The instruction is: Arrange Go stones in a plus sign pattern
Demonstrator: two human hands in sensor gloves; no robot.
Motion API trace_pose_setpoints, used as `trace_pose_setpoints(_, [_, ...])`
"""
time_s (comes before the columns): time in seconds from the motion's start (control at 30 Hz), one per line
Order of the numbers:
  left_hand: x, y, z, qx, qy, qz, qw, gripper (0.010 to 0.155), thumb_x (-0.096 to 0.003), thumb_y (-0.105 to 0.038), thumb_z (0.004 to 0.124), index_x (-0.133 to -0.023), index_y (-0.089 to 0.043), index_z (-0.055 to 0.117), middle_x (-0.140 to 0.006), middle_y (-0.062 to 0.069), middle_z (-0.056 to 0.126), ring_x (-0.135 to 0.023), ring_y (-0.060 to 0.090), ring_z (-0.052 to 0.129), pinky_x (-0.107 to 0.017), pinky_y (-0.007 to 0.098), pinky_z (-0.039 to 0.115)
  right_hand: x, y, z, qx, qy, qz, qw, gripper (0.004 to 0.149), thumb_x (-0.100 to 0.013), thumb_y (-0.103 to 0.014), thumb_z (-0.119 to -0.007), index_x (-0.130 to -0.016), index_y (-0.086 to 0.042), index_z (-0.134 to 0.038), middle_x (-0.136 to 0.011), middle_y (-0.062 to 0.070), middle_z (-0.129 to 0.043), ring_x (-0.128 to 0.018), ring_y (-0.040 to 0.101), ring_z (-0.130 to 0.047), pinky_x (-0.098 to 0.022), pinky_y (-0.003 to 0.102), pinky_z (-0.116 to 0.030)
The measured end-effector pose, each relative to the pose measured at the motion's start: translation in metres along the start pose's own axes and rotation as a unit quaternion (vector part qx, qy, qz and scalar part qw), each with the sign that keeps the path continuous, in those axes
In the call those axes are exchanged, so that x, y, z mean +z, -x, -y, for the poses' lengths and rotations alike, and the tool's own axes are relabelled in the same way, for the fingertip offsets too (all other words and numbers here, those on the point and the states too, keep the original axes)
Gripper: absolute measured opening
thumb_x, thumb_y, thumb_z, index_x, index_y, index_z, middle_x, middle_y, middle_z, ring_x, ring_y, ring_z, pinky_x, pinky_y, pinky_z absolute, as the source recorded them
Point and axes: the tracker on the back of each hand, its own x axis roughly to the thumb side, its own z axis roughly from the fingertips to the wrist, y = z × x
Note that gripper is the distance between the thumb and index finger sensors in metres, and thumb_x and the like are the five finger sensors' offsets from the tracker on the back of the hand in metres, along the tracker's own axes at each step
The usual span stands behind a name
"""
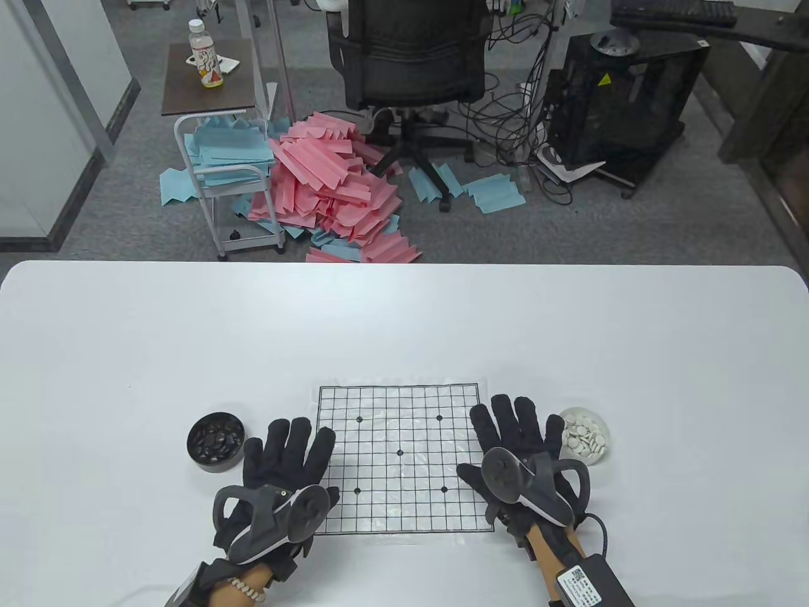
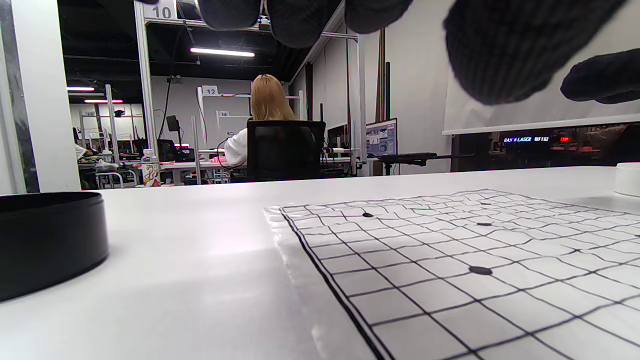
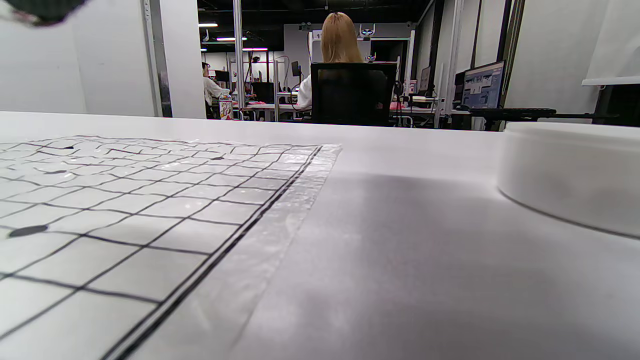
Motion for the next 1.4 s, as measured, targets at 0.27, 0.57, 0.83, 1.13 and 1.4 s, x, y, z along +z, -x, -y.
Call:
trace_pose_setpoints(0.27, [-0.001,0.001,0.001,0.006,0.006,0.003,1.000,0.087,-0.0406,-0.060,0.077,-0.112,-0.031,0.037,-0.124,0.015,0.039,-0.114,0.051,0.043,-0.074,0.074,0.040,-0.001,-0.005,0.000,-0.002,0.001,0.010,1.000,0.088,-0.037,-0.068,-0.072,-0.110,-0.040,-0.031,-0.121,0.001,-0.028,-0.115,0.040,-0.031,-0.074,0.074,-0.027])
trace_pose_setpoints(0.57, [-0.001,0.003,-0.002,0.011,0.002,-0.007,1.000,0.087,-0.0405,-0.060,0.077,-0.112,-0.030,0.038,-0.124,0.015,0.040,-0.114,0.050,0.044,-0.074,0.074,0.041,0.001,-0.010,-0.001,0.011,0.002,0.023,1.000,0.087,-0.038,-0.068,-0.072,-0.110,-0.039,-0.032,-0.121,0.001,-0.029,-0.115,0.040,-0.031,-0.074,0.074,-0.027])
trace_pose_setpoints(0.83, [-0.003,0.029,-0.031,0.057,-0.024,-0.044,0.997,0.082,-0.0405,-0.058,0.080,-0.111,-0.032,0.048,-0.122,0.012,0.054,-0.113,0.045,0.056,-0.075,0.072,0.046,0.000,-0.010,-0.002,0.008,0.001,0.020,1.000,0.087,-0.038,-0.068,-0.072,-0.110,-0.039,-0.033,-0.121,0.001,-0.028,-0.115,0.040,-0.031,-0.074,0.074,-0.027])
trace_pose_setpoints(1.13, [-0.026,0.090,-0.053,0.033,0.030,-0.160,0.986,0.074,-0.0382,-0.050,0.091,-0.105,-0.031,0.066,-0.113,0.004,0.076,-0.103,0.038,0.079,-0.074,0.066,0.058,0.000,-0.013,-0.001,0.023,0.004,0.020,1.000,0.087,-0.038,-0.067,-0.072,-0.110,-0.039,-0.033,-0.121,0.001,-0.028,-0.115,0.040,-0.031,-0.075,0.074,-0.028])
trace_pose_setpoints(1.4, [-0.059,0.121,-0.014,-0.059,0.152,-0.242,0.957,0.059,-0.0356,-0.040,0.096,-0.092,-0.032,0.083,-0.096,0.001,0.096,-0.082,0.029,0.099,-0.064,0.056,0.072,-0.001,-0.014,-0.002,0.024,0.005,0.023,0.999,0.086,-0.038,-0.067,-0.072,-0.110,-0.039,-0.033,-0.121,0.001,-0.029,-0.115,0.040,-0.031,-0.075,0.074,-0.028])
